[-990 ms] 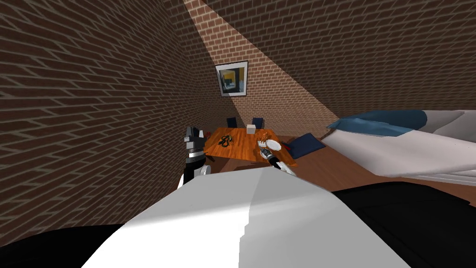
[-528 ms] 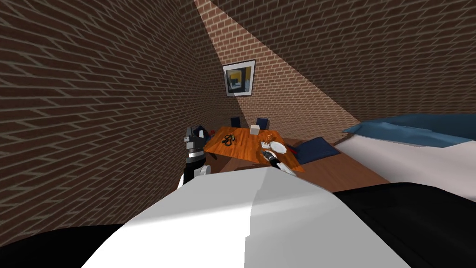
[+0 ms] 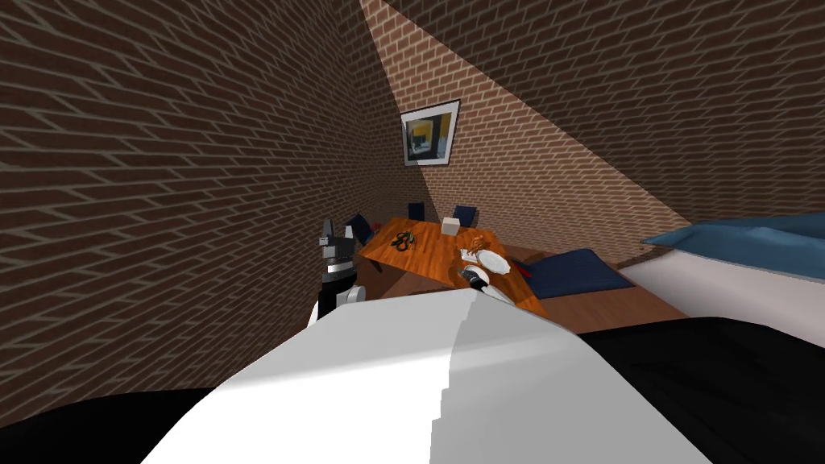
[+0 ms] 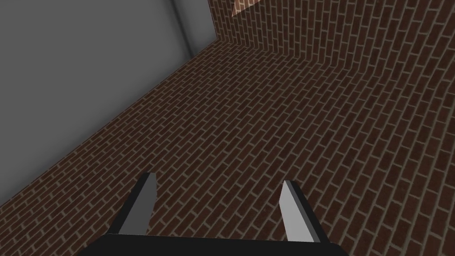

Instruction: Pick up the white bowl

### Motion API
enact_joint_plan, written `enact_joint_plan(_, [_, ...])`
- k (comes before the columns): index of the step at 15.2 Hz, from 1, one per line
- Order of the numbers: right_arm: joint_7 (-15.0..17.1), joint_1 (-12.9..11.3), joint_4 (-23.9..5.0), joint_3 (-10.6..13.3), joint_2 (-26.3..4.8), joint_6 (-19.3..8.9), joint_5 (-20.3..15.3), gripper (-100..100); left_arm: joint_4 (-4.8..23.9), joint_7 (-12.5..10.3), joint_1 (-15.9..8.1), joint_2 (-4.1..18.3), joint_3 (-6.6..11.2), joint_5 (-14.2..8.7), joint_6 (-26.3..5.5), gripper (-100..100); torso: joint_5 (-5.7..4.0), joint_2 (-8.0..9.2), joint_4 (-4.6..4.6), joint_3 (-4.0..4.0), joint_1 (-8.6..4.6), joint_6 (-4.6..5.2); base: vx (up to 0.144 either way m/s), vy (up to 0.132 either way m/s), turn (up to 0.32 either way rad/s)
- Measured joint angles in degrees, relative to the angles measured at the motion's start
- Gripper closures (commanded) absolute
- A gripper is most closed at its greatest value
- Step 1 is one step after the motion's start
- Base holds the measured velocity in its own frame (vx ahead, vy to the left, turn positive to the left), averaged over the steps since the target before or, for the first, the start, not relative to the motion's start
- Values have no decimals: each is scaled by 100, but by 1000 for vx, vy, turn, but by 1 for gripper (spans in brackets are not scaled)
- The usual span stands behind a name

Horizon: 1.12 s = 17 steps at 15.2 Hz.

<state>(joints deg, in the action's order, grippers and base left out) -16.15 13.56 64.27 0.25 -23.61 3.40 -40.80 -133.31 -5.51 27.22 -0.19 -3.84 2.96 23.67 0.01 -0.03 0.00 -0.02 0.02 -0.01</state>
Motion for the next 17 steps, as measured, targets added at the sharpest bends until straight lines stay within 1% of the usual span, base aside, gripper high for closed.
enact_joint_plan(1, [-35,-23,-128,-21,25,-38,-55,-100,0,0,1,0,0,0,0,0,-1,1,-1,0,-1,4,0,10,165])
enact_joint_plan(2, [-73,-44,-214,13,8,-119,-129,-100,0,0,0,0,0,0,0,0,0,1,0,0,0,-1,1,10,183])
enact_joint_plan(4, [-167,-140,-519,-27,27,-182,-255,-100,0,0,1,0,0,0,0,0,0,1,0,0,0,3,1,8,130])
enact_joint_plan(5, [-216,-204,-733,-64,10,-185,-336,-100,0,0,0,0,0,0,0,0,0,0,0,0,0,0,2,7,203])
enact_joint_plan(7, [-332,-217,-1004,-88,25,-286,-517,-100,0,0,0,0,0,0,0,0,-1,1,0,0,1,-2,2,9,255])
enact_joint_plan(8, [-348,-163,-1018,9,-19,-415,-554,-100,0,0,0,0,0,0,0,0,0,2,0,1,1,2,3,2,56])
enact_joint_plan(9, [-338,-163,-1064,74,-63,-505,-556,-100,0,0,1,0,1,0,0,0,0,2,0,1,-1,4,1,1,-24])
enact_joint_plan(10, [-358,-200,-1169,16,-42,-498,-602,-100,0,0,1,0,1,0,0,0,-1,2,0,1,-2,5,0,9,156])
enact_joint_plan(11, [-416,-278,-1352,-53,-20,-484,-703,-100,0,0,0,0,0,0,0,0,-1,1,1,1,0,-1,2,7,202])
enact_joint_plan(12, [-456,-279,-1433,-32,-29,-530,-754,-100,0,0,0,0,0,0,0,0,0,1,0,1,0,1,3,9,259])
enact_joint_plan(13, [-460,-227,-1426,105,-109,-658,-754,-100,0,0,0,0,0,0,0,0,0,1,0,1,1,0,3,5,204])
enact_joint_plan(14, [-499,-270,-1543,65,-91,-718,-851,-100,0,0,0,0,0,0,0,0,0,0,0,0,0,0,3,0,56])
enact_joint_plan(15, [-550,-325,-1696,-17,-55,-708,-940,-100,0,0,1,0,1,0,0,0,-1,1,0,0,-1,4,2,0,-26])
enact_joint_plan(17, [-582,-341,-1838,71,-109,-782,-942,-100,0,0,0,0,0,0,0,0,0,2,0,1,-1,1,2,7,155])
